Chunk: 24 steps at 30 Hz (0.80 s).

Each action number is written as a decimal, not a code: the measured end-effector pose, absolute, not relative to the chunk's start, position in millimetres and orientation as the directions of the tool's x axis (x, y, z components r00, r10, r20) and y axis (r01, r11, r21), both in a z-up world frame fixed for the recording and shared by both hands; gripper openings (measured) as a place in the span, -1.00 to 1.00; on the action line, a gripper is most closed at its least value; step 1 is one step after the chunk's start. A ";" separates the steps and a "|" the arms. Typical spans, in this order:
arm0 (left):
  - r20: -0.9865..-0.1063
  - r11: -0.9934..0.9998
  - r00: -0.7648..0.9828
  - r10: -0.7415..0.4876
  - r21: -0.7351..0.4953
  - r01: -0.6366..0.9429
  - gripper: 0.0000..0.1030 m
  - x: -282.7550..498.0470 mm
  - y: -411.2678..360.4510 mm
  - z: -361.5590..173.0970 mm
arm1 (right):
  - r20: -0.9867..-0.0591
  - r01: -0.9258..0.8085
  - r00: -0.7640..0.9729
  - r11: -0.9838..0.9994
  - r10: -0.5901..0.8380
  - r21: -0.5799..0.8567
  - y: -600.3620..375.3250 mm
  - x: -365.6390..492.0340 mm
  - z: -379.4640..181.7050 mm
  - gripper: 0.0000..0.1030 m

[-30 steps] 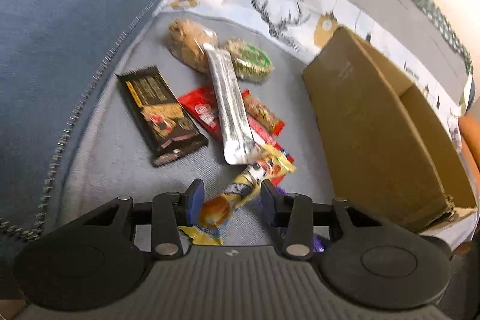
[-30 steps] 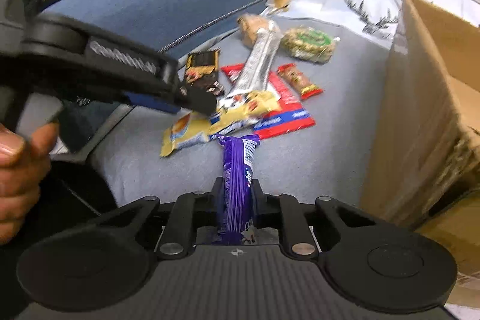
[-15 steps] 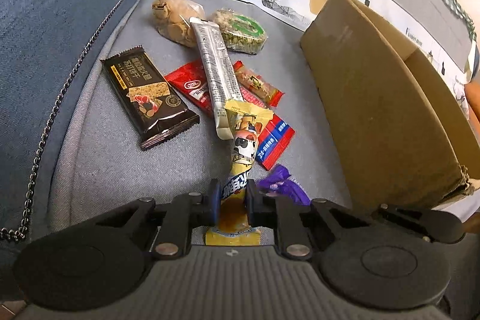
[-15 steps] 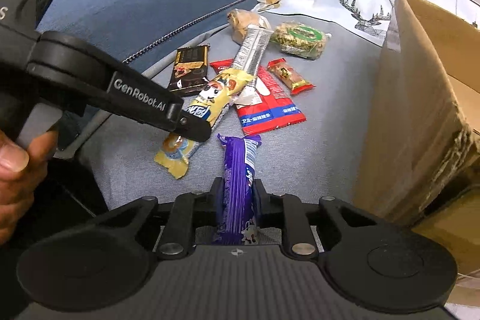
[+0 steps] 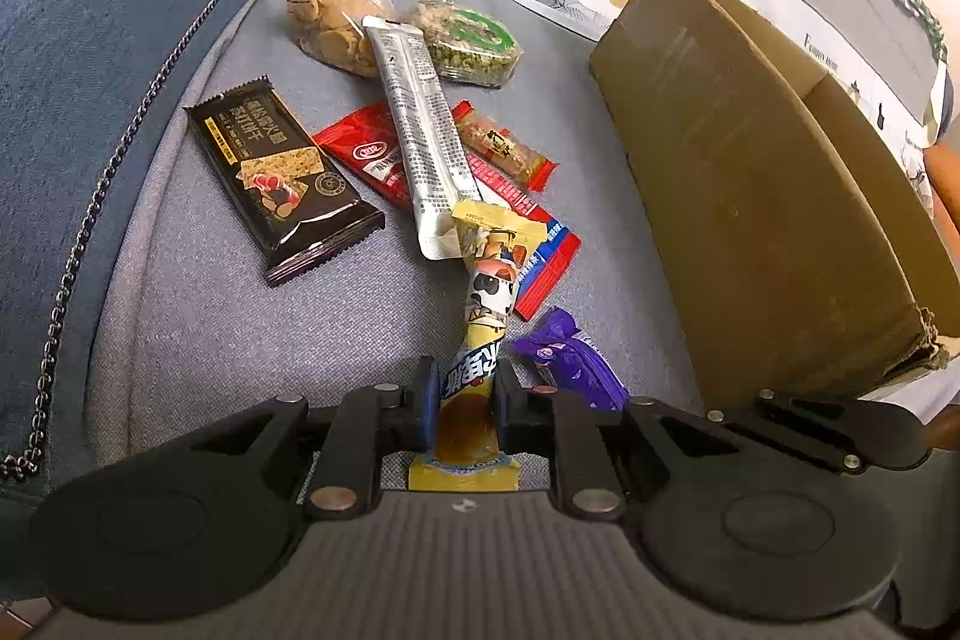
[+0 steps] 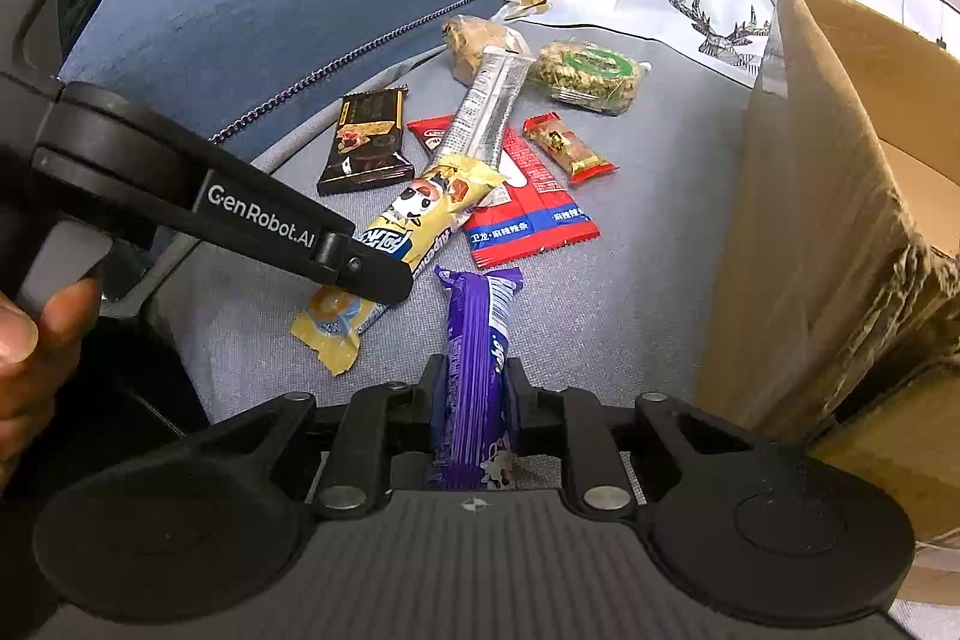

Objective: Organize snacks
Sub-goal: 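Grasp the yellow-wrapped bar with the left tool, then carry the yellow bar with left tool while right tool carries purple bar to box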

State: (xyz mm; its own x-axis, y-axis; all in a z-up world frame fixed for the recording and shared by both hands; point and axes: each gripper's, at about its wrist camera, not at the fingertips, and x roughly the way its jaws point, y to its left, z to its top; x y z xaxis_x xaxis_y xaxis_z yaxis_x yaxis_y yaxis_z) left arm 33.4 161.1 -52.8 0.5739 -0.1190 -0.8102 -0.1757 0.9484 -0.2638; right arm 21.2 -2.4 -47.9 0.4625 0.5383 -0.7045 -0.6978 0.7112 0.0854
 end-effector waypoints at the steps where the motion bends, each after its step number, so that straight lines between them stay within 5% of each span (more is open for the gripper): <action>1: -0.809 0.950 0.576 -0.117 -0.259 -0.171 -0.64 33.4 160.1 -52.4 | -0.703 -0.699 0.463 0.710 0.539 0.084 -2.8 21.4 -48.2 -0.64; 24: -0.606 0.938 0.780 -0.157 -0.338 -0.074 -0.64 -29.2 151.2 -3.6 | -0.540 -0.680 0.611 0.733 0.578 0.014 -37.3 -14.9 10.1 -0.66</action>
